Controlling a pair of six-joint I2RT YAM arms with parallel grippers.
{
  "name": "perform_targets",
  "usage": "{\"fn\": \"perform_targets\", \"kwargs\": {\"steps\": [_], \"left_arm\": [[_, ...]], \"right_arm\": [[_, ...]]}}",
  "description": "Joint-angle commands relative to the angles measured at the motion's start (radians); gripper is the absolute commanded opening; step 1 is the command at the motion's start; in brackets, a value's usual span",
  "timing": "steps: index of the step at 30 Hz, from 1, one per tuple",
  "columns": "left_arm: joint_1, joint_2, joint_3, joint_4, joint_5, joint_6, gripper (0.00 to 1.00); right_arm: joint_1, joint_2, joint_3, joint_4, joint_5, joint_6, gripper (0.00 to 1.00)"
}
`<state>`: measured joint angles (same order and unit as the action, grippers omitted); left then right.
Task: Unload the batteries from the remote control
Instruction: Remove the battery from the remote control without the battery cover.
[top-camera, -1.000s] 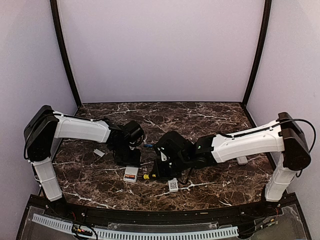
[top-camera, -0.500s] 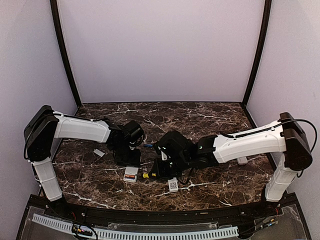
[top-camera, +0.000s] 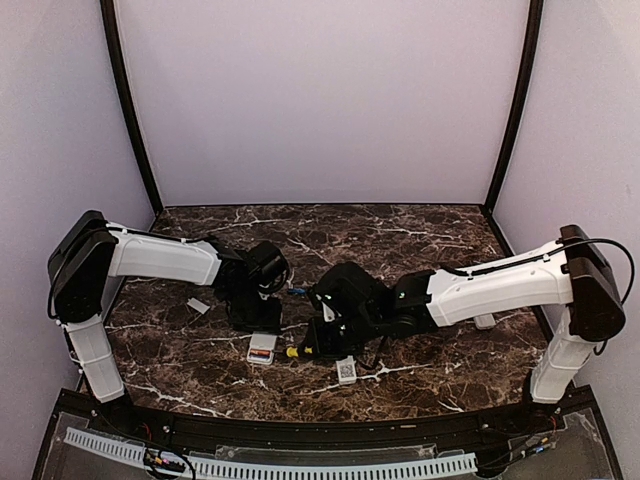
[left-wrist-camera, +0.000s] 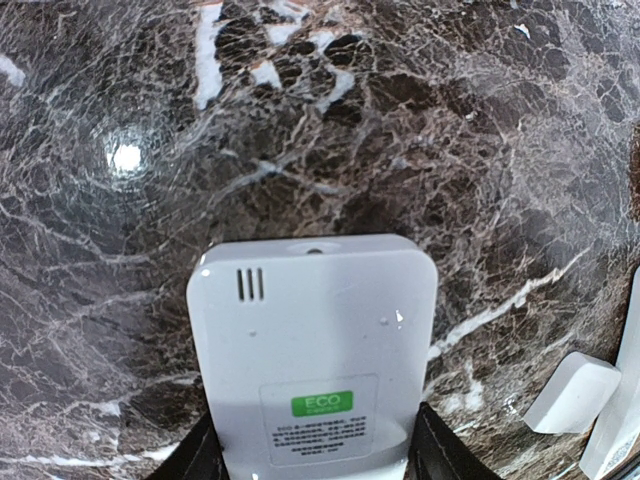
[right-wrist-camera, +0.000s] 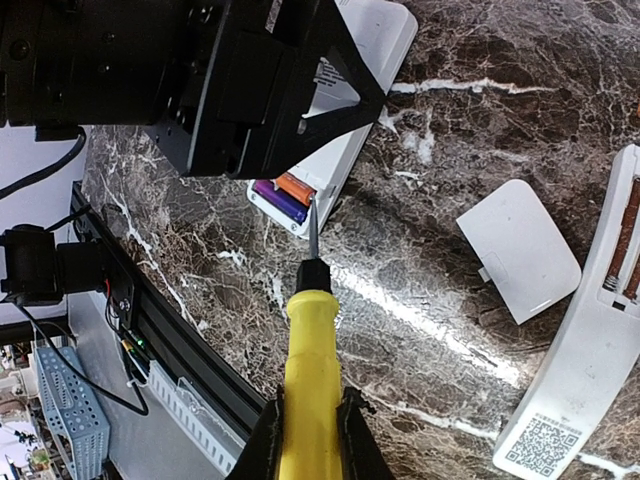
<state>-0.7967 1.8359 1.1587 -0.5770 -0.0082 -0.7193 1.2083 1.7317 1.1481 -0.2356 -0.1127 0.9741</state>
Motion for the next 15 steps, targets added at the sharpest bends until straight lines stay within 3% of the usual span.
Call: {"fn": "perform_targets", "kwargs": {"steps": [1, 15], "left_arm": [[-0.001, 0.043, -0.019, 0.016, 0.005, -0.008, 0.31], [-0.001, 0.043, -0.015, 0.013, 0.005, -0.006, 0.31]], "right_arm": [[0.009, 0.014, 0.034, -0.007, 0.006, 0.002, 0.00], [0.006, 0.032, 0.055, -0.028, 0.000, -0.002, 0.00]]}}
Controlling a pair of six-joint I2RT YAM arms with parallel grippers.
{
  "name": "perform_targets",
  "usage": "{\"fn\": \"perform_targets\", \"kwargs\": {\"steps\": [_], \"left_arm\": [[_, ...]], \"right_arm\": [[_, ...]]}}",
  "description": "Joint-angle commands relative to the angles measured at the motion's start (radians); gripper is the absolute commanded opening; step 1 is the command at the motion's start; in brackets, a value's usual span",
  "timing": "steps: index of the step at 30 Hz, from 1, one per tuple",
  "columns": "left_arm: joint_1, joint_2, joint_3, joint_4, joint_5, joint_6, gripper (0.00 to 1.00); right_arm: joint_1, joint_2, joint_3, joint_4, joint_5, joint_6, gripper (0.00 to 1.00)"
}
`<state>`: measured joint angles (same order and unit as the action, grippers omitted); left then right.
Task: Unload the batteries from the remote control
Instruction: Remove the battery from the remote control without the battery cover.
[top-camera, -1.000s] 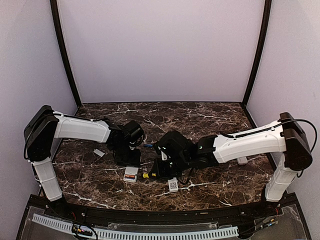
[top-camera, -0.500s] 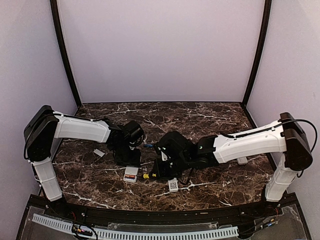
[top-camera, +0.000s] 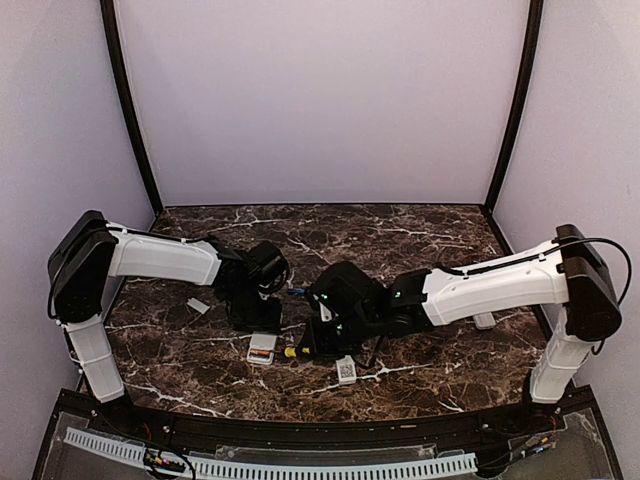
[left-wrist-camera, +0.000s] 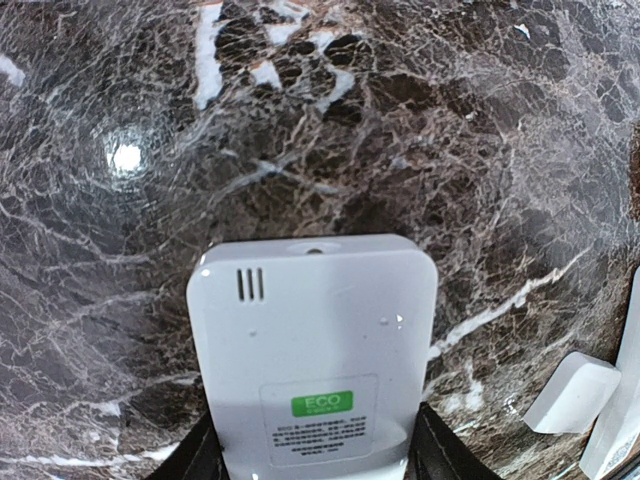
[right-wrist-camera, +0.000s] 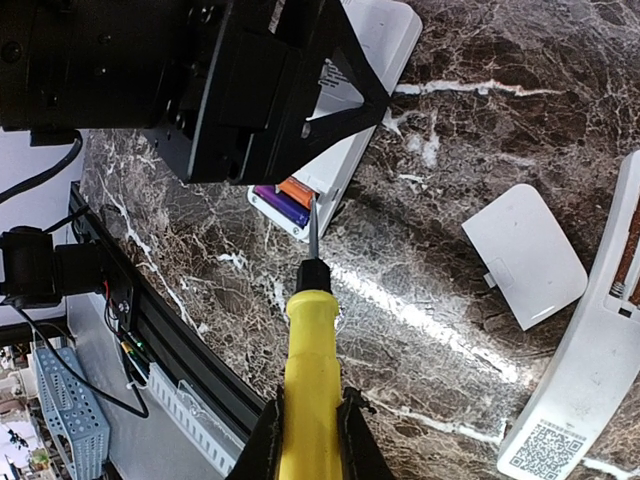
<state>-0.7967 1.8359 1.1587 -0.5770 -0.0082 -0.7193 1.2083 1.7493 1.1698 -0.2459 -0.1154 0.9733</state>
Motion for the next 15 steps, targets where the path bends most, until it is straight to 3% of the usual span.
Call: {"fn": "perform_targets", "kwargs": {"steps": [1, 15], "left_arm": [[-0.001, 0.043, -0.015, 0.012, 0.005, -0.006, 0.31], [-0.001, 0.044, -0.024, 0.013, 0.005, -0.014, 0.28]], "right_arm": [[0.006, 0.015, 0.033, -0.019, 0.003, 0.000, 0.00], [-0.005, 0.037, 0.036, 0.026, -0.063, -0.017, 0.00]]}}
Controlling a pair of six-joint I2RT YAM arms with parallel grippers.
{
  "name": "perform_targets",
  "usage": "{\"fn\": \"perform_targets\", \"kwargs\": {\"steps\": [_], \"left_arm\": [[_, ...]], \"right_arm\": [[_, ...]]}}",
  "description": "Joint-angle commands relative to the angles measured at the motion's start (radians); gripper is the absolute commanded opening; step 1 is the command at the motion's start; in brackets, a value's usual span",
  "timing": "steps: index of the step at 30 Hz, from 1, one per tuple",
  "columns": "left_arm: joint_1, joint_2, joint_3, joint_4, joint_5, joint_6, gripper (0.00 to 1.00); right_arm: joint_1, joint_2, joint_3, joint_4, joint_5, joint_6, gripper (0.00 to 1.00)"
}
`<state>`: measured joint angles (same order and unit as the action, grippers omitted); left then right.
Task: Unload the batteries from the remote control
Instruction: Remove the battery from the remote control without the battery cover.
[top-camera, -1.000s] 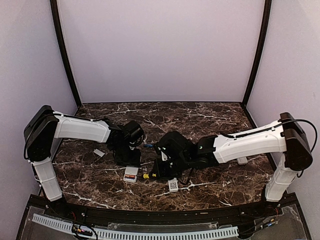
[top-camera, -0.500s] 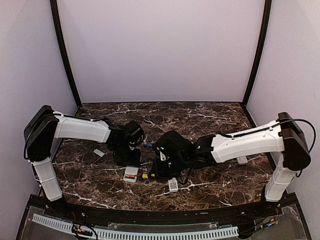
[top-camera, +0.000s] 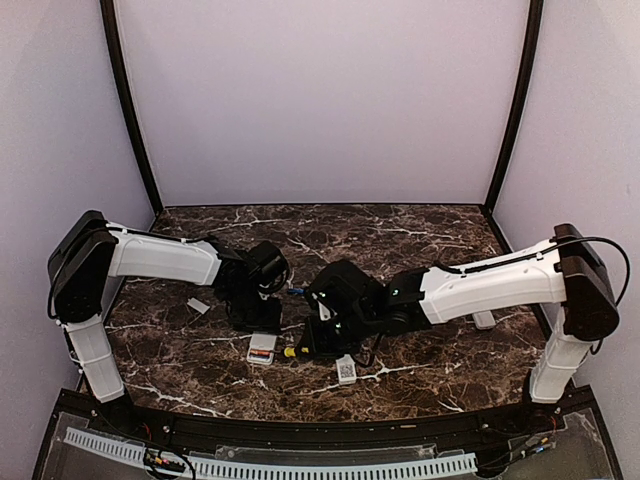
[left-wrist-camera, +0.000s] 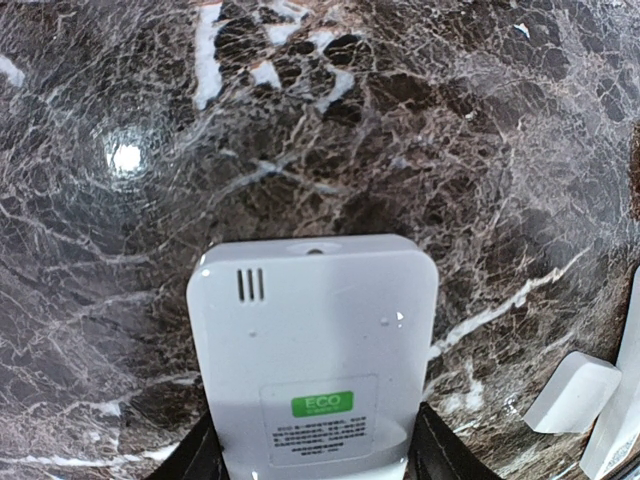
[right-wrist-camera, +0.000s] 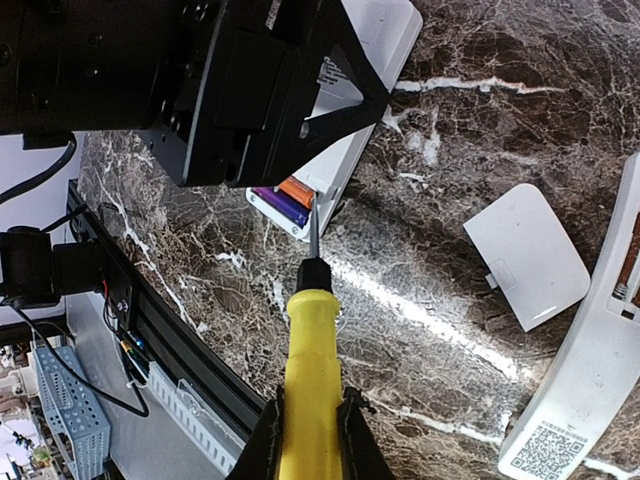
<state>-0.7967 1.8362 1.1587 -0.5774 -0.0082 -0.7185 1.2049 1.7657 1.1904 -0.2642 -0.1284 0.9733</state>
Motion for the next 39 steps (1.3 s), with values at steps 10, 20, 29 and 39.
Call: {"fn": "perform_targets", "kwargs": {"steps": [10, 20, 29, 39], "left_arm": [[-0.001, 0.044, -0.041, 0.027, 0.005, -0.031, 0.27], [-0.001, 0.044, -0.054, 0.041, 0.028, -0.042, 0.27], [-0.001, 0.044, -0.063, 0.049, 0.039, -0.045, 0.27], [-0.001, 0.043, -0.064, 0.051, 0.040, -0.045, 0.27]], "right_arm": [[-0.012, -0.010, -0.029, 0.204, -0.140, 0.008, 0.00], [-0.013, -0.039, -0.068, 0.360, -0.166, 0.025, 0.00], [-0.015, -0.070, -0.115, 0.480, -0.182, 0.034, 0.00], [-0.014, -0.078, -0.134, 0.542, -0.200, 0.043, 0.00]]}}
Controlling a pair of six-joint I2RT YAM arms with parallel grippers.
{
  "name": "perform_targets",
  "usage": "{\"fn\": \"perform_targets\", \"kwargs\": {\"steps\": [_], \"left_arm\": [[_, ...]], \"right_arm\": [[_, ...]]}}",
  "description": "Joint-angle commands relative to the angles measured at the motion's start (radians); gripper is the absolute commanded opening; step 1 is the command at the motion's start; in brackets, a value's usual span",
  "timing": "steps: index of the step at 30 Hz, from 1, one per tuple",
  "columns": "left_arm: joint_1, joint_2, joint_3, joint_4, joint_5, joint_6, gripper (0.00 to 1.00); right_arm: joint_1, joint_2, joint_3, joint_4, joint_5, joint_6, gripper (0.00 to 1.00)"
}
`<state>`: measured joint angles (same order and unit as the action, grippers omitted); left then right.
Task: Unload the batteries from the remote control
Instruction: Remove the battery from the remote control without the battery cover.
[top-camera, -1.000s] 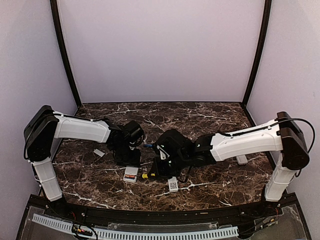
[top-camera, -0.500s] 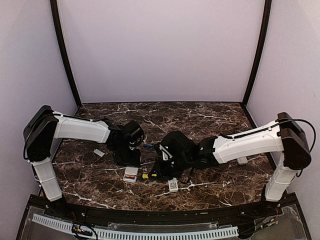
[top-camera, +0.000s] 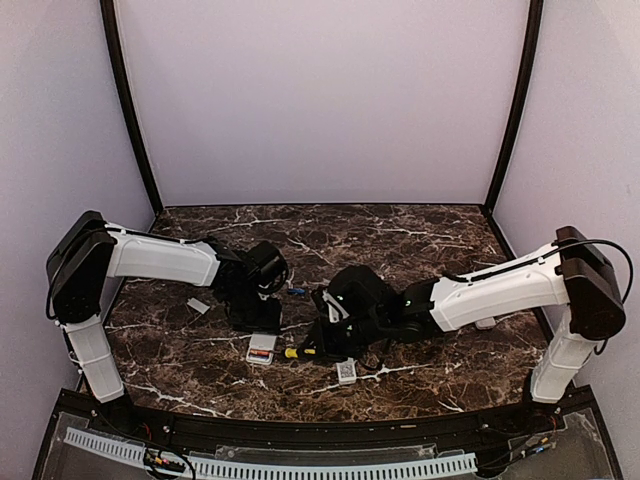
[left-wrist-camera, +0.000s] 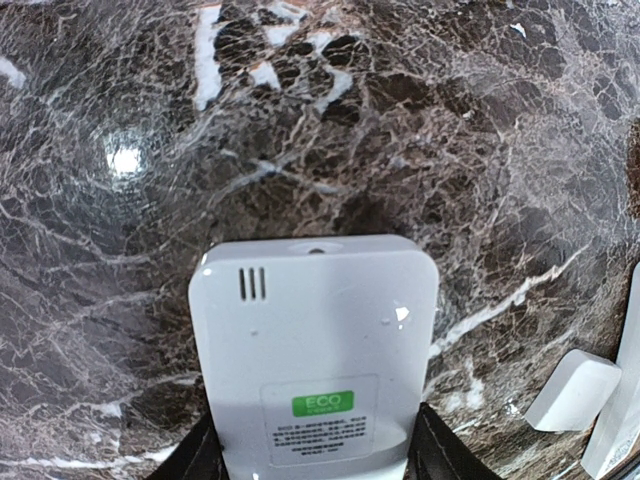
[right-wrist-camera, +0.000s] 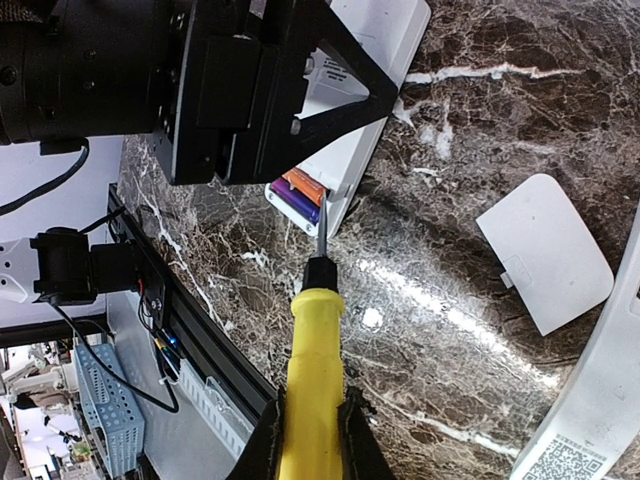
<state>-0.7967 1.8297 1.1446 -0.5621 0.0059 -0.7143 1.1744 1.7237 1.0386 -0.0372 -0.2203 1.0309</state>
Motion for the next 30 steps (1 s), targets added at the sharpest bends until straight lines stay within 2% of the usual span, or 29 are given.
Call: {"fn": "perform_targets", "kwargs": {"steps": [1, 21, 30], "left_arm": [[-0.001, 0.049, -0.051, 0.036, 0.026, -0.048, 0.27], [-0.001, 0.049, -0.048, 0.036, 0.028, -0.046, 0.27], [-0.001, 0.044, -0.047, 0.041, 0.034, -0.043, 0.27]], "right_arm": [[0.017, -0.038, 0.016, 0.319, -0.108, -0.014, 0.00], [0.021, -0.063, 0.013, 0.309, -0.095, -0.031, 0.00], [0.028, -0.108, 0.018, 0.161, -0.047, -0.086, 0.00]]}}
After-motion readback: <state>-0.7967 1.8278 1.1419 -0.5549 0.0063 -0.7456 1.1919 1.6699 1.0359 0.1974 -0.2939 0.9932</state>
